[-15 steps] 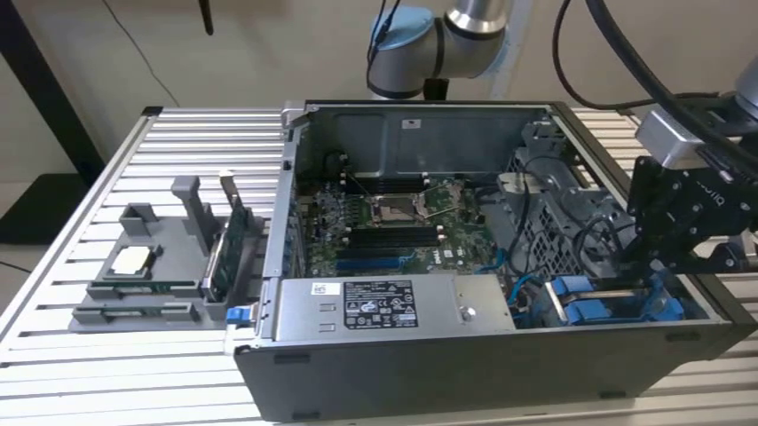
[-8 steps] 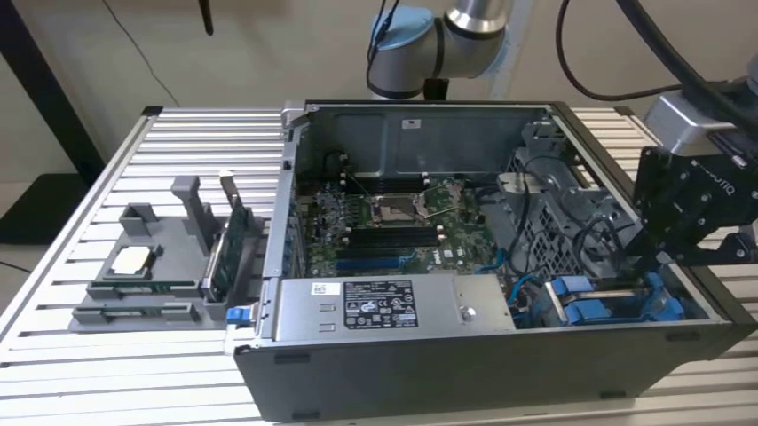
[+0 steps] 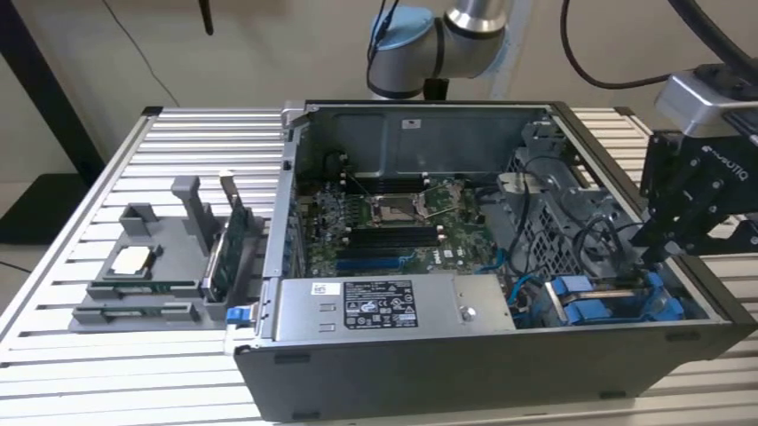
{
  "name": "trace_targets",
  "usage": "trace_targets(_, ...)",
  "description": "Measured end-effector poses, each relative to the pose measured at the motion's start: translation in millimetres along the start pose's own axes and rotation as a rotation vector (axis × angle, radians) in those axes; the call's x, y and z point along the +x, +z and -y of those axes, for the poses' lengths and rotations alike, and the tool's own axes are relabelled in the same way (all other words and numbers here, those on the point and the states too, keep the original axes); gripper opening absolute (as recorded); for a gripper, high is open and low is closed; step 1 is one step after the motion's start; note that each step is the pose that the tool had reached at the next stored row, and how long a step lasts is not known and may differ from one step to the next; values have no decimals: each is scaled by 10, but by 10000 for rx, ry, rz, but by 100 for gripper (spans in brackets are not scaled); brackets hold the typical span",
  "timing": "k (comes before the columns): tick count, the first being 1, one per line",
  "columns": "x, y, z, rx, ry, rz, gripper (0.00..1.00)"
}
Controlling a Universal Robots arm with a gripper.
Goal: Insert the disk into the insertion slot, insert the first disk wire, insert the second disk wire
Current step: 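Insert the first disk wire, then insert the second disk wire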
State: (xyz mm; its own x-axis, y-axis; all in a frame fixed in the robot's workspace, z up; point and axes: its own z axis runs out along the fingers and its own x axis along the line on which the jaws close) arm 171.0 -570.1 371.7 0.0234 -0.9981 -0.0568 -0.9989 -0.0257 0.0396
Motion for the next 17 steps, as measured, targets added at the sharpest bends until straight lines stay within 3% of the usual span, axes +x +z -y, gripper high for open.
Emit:
trace_targets(6, -4, -83, -4, 0, 2, 1, 27)
trace_targets(17, -5, -90, 22, 0, 1, 0, 27)
